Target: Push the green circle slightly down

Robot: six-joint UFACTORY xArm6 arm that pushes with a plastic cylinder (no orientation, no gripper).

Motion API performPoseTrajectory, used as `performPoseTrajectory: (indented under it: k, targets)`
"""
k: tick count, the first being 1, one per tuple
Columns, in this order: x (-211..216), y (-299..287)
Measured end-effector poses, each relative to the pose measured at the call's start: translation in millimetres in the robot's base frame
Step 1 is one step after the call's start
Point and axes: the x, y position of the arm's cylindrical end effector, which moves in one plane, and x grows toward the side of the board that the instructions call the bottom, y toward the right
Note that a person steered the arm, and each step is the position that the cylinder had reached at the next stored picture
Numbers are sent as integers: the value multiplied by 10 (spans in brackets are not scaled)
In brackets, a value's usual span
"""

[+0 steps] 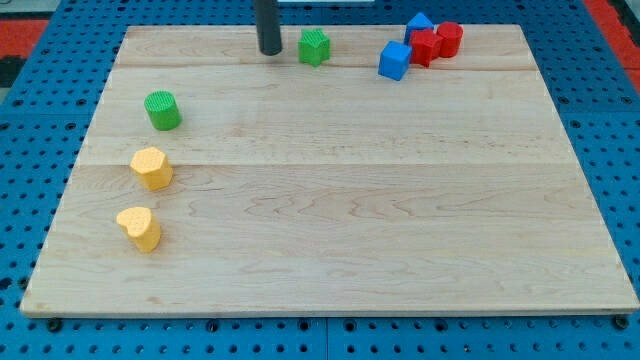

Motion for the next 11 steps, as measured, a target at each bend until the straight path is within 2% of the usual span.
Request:
performPoseTrajectory:
  k: [1,2,3,5,6,11]
  targets:
    - [0,108]
    - [0,817]
    - [1,831]
    - [158,-657]
    - [193,-986]
    - [510,-1000]
